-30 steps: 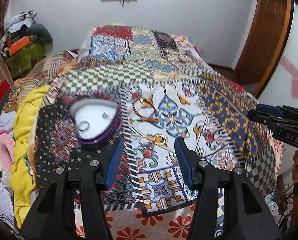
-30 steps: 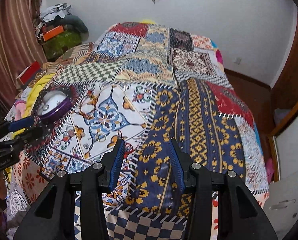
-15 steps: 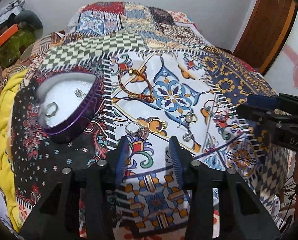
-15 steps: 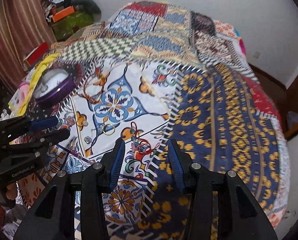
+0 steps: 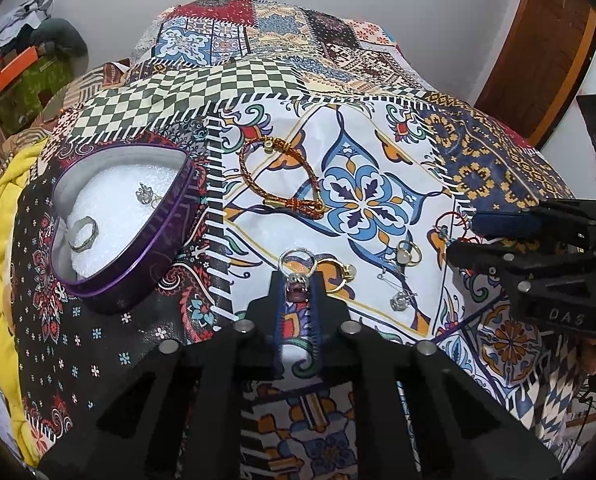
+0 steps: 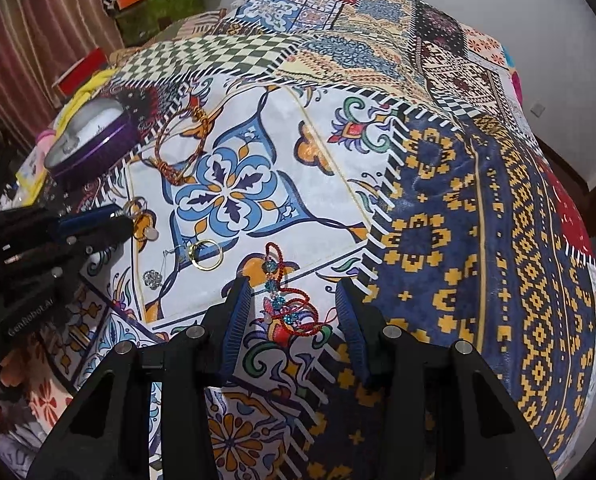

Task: Organize jewelry
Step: 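Grasp a silver ring with charm using the left tool while the right grasps a red string bracelet, then carry both pieces into the heart tin and open both tools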

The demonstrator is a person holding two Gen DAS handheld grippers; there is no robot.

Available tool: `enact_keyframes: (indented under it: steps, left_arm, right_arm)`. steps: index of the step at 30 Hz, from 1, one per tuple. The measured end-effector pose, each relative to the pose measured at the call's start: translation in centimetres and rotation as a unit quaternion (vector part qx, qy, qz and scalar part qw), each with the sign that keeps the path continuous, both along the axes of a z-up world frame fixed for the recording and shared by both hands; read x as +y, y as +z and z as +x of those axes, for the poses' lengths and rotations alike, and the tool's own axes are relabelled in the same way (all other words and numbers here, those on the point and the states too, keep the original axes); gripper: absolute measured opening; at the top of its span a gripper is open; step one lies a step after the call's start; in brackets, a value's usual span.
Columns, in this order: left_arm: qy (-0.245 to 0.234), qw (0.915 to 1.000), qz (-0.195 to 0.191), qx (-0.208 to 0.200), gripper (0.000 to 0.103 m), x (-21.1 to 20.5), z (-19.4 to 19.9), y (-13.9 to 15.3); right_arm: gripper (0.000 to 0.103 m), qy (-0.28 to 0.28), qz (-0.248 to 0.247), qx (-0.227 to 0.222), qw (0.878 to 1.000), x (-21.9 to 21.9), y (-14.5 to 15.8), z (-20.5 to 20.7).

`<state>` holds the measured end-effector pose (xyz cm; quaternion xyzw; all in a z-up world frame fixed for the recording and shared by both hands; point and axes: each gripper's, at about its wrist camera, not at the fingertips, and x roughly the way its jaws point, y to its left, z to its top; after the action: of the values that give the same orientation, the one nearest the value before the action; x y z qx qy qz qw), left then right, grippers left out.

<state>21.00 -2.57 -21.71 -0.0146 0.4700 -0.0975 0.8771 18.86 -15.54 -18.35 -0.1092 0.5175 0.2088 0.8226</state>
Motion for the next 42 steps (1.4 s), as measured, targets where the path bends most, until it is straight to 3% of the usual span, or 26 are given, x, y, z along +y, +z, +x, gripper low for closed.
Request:
enact_keyframes:
  steps: [6, 13, 29, 42]
  left_arm:
    - [0.004, 1.0, -0.005, -0.001, 0.01, 0.3, -0.2, 0.3]
    - [0.003, 0.9995, -0.026, -0.019, 0.01, 1.1, -1.6, 2.2]
    - [0.022, 0.9924, -0.015, -0.12, 0.01, 2.9, -3.7, 9.6]
    - [0.07, 0.9836, -0.006, -0.166, 0.01, 6.8, -4.0, 12.6]
  right_arm:
    - [0.009, 0.013, 0.006, 0.017, 1.0, 0.6, -0.6, 0.1]
    - [0.008, -0.011, 0.045, 0.02, 0.999, -0.4, 1.2, 0.4]
    - [0.008, -0.002, 0.083, -0.105, 0.991, 1.2, 10.6, -0.5]
    - [0.008, 0.042, 0.128, -0.144, 0.98, 5.5, 14.2, -1.3]
